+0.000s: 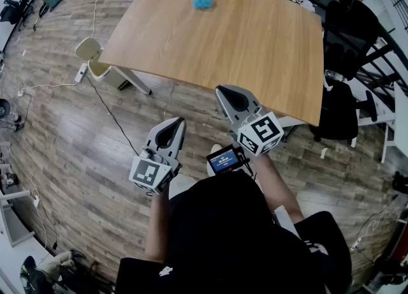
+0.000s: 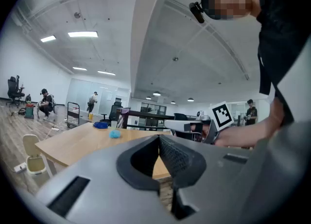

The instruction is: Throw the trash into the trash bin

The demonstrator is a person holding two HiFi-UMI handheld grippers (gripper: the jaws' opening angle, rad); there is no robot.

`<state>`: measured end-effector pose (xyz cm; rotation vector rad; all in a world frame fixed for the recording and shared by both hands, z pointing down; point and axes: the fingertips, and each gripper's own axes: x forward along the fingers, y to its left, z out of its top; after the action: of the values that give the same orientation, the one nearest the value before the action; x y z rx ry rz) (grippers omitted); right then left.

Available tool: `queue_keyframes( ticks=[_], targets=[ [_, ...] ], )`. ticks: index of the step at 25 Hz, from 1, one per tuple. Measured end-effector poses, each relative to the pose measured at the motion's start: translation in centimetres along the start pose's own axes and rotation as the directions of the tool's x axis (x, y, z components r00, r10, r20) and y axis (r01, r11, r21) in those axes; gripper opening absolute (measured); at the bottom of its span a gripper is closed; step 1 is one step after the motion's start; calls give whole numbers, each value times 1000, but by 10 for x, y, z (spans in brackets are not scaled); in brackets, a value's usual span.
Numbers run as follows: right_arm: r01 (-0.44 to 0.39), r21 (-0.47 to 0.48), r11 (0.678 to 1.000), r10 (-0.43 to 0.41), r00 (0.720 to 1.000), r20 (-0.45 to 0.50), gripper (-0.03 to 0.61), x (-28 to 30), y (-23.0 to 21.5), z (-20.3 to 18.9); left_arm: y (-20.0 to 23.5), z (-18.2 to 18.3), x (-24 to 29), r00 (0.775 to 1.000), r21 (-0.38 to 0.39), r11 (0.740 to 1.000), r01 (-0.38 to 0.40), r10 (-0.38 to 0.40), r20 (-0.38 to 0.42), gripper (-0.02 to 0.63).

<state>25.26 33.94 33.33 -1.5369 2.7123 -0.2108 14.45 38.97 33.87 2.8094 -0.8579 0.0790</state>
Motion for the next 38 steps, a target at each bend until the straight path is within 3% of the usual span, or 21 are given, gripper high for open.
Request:
queue_keyframes(
  ticks=[4,11,15,25,31,38],
  targets=[
    [3,51,999,-3,1000,-3,-2,24,-26,-11,13,-8,23,1000,73,997,1,1,-29,8],
    [25,92,995,-20,998,-54,-2,72,-36,-25,55,-12,44,998,19,999,28,-27,-56,8],
    [65,65,996,-61,996,-65,-2,112,-50,-24,104,-15,69,994,27,996,87,-85,-65,8],
    [166,17,986,-166,986,0,-2,211,-67,30,211,44,100,976,52,975,218,-216,-34,8],
    [219,-6,976,-219,974,-64,-2,230,-61,12,256,46,96,972,-8,972,233,-233,16,8],
    [286,3,958,-284,952,-118,-2,236,-97,3,271,30,135,957,-79,954,288,-290,-18,8]
  ],
)
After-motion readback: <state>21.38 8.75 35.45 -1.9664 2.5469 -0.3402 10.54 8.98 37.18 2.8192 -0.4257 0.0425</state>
